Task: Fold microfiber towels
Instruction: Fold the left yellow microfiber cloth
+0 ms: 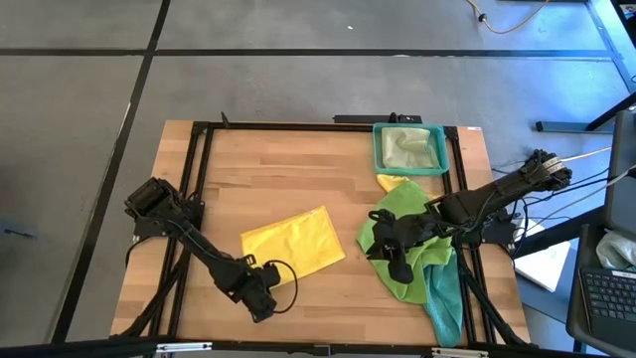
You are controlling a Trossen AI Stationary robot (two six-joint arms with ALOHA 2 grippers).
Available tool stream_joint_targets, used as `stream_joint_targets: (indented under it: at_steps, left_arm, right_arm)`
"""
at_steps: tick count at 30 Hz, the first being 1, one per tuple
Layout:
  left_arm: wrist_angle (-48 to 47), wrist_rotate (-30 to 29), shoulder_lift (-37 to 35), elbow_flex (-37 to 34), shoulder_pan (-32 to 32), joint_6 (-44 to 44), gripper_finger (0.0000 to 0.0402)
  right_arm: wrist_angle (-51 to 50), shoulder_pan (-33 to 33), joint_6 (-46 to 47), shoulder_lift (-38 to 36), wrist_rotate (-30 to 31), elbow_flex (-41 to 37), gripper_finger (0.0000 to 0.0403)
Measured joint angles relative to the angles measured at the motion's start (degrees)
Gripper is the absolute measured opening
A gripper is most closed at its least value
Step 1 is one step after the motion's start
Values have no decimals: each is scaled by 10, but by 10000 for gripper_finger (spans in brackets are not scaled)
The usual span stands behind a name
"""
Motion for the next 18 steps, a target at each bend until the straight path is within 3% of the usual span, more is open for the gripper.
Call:
stream_joint_targets:
  at_steps: [11, 14, 18]
  left_arm:
    - [0, 18, 19, -4, 13, -25, 157]
    - [4, 36, 17, -4, 23, -34, 117]
    - [18, 68, 11, -4, 38, -39, 33]
  right_arm:
    - [13, 0, -10, 0, 20, 0, 60]
    - [18, -2, -20, 0, 24, 0, 60]
    - [21, -8, -28, 0, 24, 0, 60]
